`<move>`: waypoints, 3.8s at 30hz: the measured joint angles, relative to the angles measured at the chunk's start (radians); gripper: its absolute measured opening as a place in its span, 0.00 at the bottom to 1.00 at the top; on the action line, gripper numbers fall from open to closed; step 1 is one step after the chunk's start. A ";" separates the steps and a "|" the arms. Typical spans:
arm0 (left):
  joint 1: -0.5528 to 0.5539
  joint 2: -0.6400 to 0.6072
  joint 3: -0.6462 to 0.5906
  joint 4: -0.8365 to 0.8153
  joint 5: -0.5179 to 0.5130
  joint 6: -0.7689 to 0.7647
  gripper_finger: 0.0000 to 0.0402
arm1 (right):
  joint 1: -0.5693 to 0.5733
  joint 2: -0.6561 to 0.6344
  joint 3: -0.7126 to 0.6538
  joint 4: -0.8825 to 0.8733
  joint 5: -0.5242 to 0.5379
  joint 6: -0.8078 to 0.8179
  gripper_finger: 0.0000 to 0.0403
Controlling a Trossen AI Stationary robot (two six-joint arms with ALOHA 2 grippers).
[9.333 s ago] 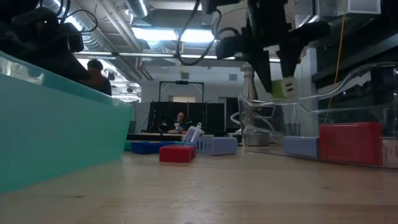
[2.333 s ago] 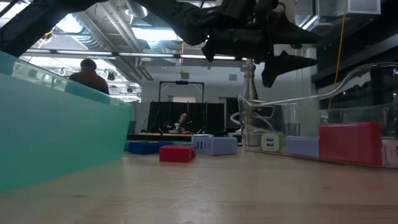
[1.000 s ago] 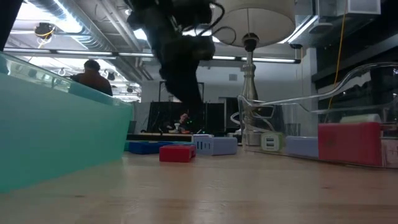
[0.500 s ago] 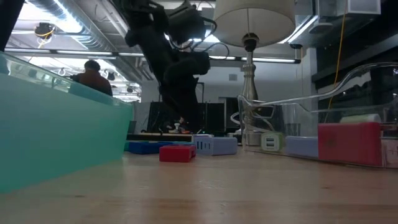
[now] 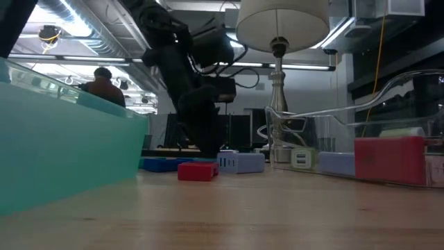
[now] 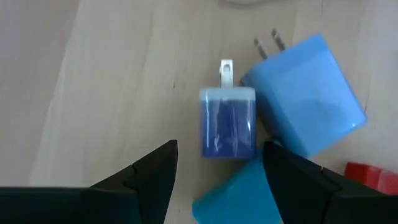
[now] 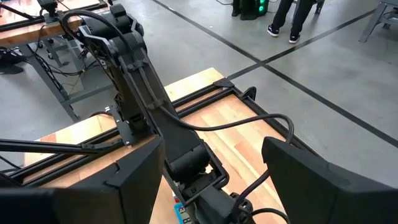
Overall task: Pick & Place Office items
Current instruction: Put the blue charger adapter into the transparent bin, then put the light blue charger adapter into the transparent bin
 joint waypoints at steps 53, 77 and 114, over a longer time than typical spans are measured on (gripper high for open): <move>0.108 0.006 0.157 0.537 0.410 -0.167 0.31 | -0.011 0.000 0.000 -0.001 0.000 0.016 0.69; 0.058 0.204 0.402 0.434 0.476 -0.204 0.71 | 0.202 -0.123 0.000 -0.147 0.579 0.041 0.69; 0.052 0.200 0.401 0.484 0.506 -0.352 0.56 | 0.986 -0.423 -0.592 0.017 0.909 0.574 0.69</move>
